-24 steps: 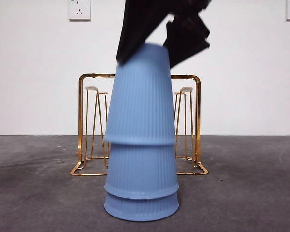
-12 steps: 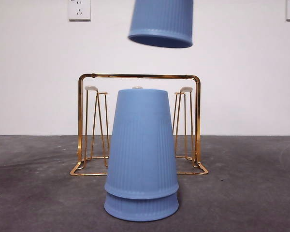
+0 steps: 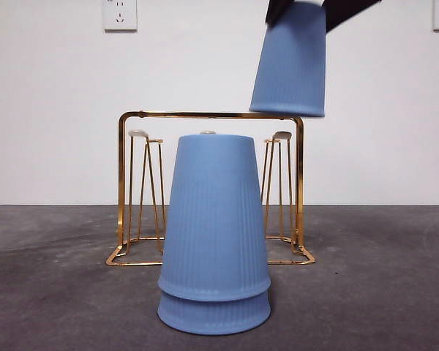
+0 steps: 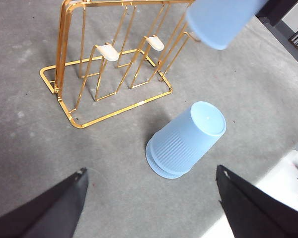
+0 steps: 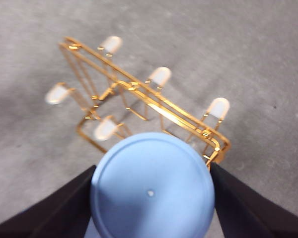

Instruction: Pick the top cup and place it on cupholder, pick up the mid cup and place it on cupholder, last pick the bottom cup and place it on cupholder.

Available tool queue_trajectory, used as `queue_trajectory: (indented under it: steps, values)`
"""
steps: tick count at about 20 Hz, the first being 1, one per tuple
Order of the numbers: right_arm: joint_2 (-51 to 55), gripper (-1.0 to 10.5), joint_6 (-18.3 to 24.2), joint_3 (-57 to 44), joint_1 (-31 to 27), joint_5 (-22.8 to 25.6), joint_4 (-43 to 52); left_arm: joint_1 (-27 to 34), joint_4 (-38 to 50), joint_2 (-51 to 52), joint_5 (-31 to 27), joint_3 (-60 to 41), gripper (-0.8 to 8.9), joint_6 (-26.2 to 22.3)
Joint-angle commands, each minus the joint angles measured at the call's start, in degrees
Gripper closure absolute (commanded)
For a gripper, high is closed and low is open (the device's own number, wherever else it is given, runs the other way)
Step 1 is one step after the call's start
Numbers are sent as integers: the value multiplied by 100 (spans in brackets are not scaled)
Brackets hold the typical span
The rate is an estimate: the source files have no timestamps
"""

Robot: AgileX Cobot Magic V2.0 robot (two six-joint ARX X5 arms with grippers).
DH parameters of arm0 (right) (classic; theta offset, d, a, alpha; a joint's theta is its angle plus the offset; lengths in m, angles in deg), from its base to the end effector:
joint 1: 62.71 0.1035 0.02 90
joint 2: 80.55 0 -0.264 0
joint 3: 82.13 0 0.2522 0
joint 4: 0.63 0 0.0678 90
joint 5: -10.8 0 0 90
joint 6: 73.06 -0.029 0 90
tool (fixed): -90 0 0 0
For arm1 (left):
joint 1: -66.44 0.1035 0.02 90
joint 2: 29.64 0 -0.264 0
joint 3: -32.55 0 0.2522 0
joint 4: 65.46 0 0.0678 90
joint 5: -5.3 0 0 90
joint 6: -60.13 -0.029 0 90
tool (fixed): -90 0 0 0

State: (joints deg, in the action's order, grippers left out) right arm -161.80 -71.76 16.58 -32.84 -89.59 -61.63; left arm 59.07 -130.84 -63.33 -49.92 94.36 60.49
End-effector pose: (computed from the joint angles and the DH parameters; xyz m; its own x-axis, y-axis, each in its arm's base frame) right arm 0.2491 0.1491 0.3737 0.5285 0.5115 -0.6776 -0.6166 0.7798 0.1078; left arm 0.0928 -0.0287 0.3133 0.5751 -0.6496 -0.4973 0.5518 0.7568 -0.3503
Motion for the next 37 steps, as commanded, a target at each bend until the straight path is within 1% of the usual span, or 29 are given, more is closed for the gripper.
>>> queue_trajectory:
  steps: [1,4,11,16,18,20,21,23,25,26,29,31,35,37]
  values:
    - [-219,693,39,-42,24,-28,258,-15,44,-24,37,118,407,-79]
    - [-380,693,13,-402,24,-28,621,-15,44,-24,37,118,407,-79]
    - [-448,692,-243,-1550,-44,-28,1832,-15,46,-24,37,118,407,-79]
    - [-514,668,-286,-2037,-55,-22,2326,-15,46,-24,37,118,407,-79]
    - [-614,656,-286,-2046,-59,-17,2328,-15,46,-24,37,118,407,-76]
    - [-658,577,-282,-2046,-59,-13,2337,-15,42,-24,37,118,407,-76]
    - [-667,555,-284,-2046,-57,-17,2363,-15,42,-24,37,118,407,-76]
    - [-667,552,-284,-2046,-57,-15,2352,-15,42,-24,37,118,407,-74]
    - [-603,485,-282,-2044,-59,0,2352,-15,42,-24,37,118,407,-74]
    - [-533,472,-282,-2039,-59,13,2354,-15,42,-24,37,118,406,-74]
    - [-96,472,-282,-2035,-59,42,2306,-15,48,-24,37,118,404,-76]
    - [319,473,-284,-2035,-48,37,2107,-15,61,-26,37,118,404,-76]
    - [1239,473,-286,-2035,-13,-37,1368,-81,201,-26,37,118,402,-57]
    - [1690,473,-282,-2035,55,-149,975,-170,343,-28,37,118,399,61]
